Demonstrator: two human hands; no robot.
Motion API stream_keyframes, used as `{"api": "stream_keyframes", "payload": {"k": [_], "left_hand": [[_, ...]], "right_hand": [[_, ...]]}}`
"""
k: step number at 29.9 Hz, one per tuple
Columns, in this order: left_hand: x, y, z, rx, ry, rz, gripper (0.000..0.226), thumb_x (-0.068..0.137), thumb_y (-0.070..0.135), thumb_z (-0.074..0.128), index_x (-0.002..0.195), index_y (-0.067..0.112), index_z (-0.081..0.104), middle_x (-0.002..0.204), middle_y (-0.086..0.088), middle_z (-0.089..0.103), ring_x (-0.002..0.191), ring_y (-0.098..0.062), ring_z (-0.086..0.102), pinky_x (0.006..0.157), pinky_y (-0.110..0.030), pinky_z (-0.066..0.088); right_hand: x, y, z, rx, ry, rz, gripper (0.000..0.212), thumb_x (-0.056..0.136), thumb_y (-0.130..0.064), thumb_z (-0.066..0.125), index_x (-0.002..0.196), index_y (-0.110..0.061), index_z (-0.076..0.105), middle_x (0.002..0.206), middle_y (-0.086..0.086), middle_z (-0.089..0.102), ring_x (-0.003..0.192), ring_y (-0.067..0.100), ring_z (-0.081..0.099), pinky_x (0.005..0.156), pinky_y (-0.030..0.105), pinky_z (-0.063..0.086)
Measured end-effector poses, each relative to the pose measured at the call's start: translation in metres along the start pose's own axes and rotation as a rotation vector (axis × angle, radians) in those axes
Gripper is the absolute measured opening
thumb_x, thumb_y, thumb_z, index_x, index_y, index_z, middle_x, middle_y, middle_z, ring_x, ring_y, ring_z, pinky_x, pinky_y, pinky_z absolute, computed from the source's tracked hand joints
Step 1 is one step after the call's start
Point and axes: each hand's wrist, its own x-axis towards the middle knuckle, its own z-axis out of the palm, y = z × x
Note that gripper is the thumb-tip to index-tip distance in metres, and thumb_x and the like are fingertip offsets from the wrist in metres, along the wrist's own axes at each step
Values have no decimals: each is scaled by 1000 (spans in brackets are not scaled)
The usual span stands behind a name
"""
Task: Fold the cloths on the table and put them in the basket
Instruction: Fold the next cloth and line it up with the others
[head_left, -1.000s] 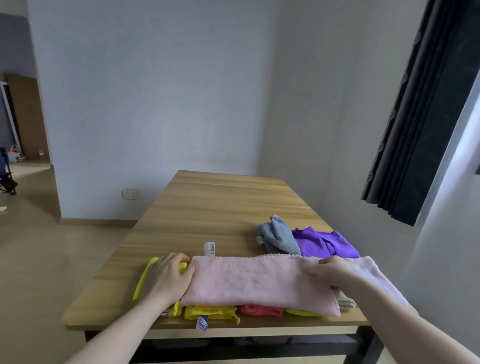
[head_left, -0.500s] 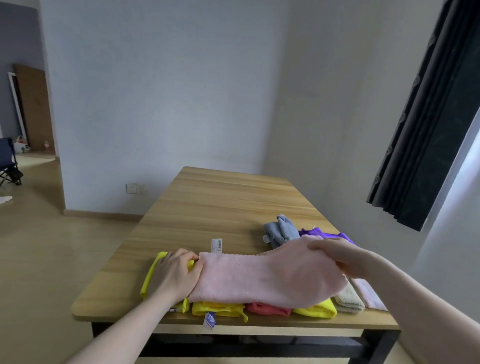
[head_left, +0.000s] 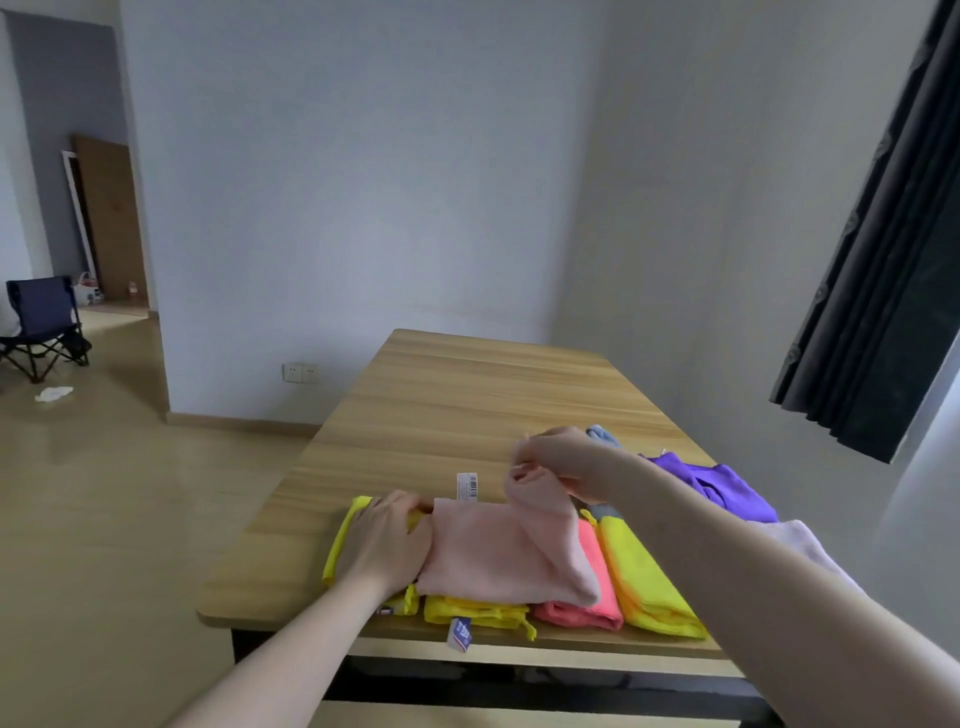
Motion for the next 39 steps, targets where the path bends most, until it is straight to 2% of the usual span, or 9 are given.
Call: {"api": "stream_keyframes", "payload": {"k": [3, 8, 9, 12, 16, 23, 29, 35, 39], "left_hand": [[-1, -1, -1, -33, 1, -12, 33, 92, 34, 44, 114, 38, 68, 120, 21, 65, 114, -7, 54, 98, -31, 45], [-3, 3, -6, -97, 15, -37, 30, 94, 31, 46, 112, 37, 69, 120, 18, 64, 114, -8, 55, 98, -32, 44], [-3, 2, -7, -108, 21, -35, 30, 95, 31, 46, 114, 36, 69, 121, 16, 65, 114, -9, 56, 98, -33, 45], [-3, 1, -9, -144, 29, -36, 31, 98, 32, 44, 113, 32, 70, 120, 11, 66, 108, -10, 58, 94, -34, 48], [-4, 2, -13, -260, 24, -69, 40, 89, 50, 38, 105, 35, 71, 113, 17, 67, 103, -6, 59, 93, -36, 50], [-7, 6, -16, -214, 22, -21, 45, 84, 67, 53, 116, 38, 65, 120, 20, 65, 110, -7, 58, 98, -37, 48], [-8, 15, -24, -115, -93, 84, 65, 72, 67, 59, 131, 40, 54, 137, 19, 51, 127, -10, 48, 108, -42, 39], [-14, 42, -32, 89, -299, 220, 79, 74, 71, 49, 146, 38, 47, 160, 14, 31, 147, -12, 27, 122, -40, 19], [-27, 34, -18, 278, -454, 286, 69, 98, 57, 41, 160, 36, 19, 169, 11, 6, 155, -9, 1, 127, -40, 0]], "right_hand": [[10, -4, 30, -72, -30, 3, 27, 58, -18, 69, 84, -11, 67, 78, 8, 56, 72, 21, 52, 66, 34, 42], [9, -4, 66, -85, -56, -1, 8, 83, -6, 65, 76, -8, 65, 69, 5, 59, 52, 16, 57, 58, 24, 55], [7, -3, 70, -60, -97, 7, 2, 86, -2, 66, 86, -4, 67, 76, 7, 65, 55, 17, 66, 66, 29, 62], [0, -1, 67, 64, -160, 15, 34, 89, -5, 72, 118, -2, 55, 115, 14, 60, 76, 28, 78, 76, 37, 64], [-5, 9, 40, 72, -68, -50, 44, 90, -11, 74, 129, -4, 55, 118, 13, 63, 79, 27, 78, 68, 37, 64], [-13, 58, -11, -298, 170, -3, 44, 89, -27, 72, 127, -11, 57, 103, 9, 71, 83, 19, 74, 55, 28, 58], [-18, 75, -11, -229, 30, 123, 32, 92, -36, 70, 110, -9, 67, 104, 9, 75, 84, 23, 76, 81, 42, 64], [-15, 75, -1, -178, 46, 167, 41, 88, -35, 73, 115, -3, 68, 85, 7, 65, 60, 18, 62, 50, 23, 51], [-14, 73, 4, 51, 23, 205, 40, 84, -19, 79, 116, -1, 64, 97, 13, 69, 74, 24, 67, 56, 27, 55]]}}
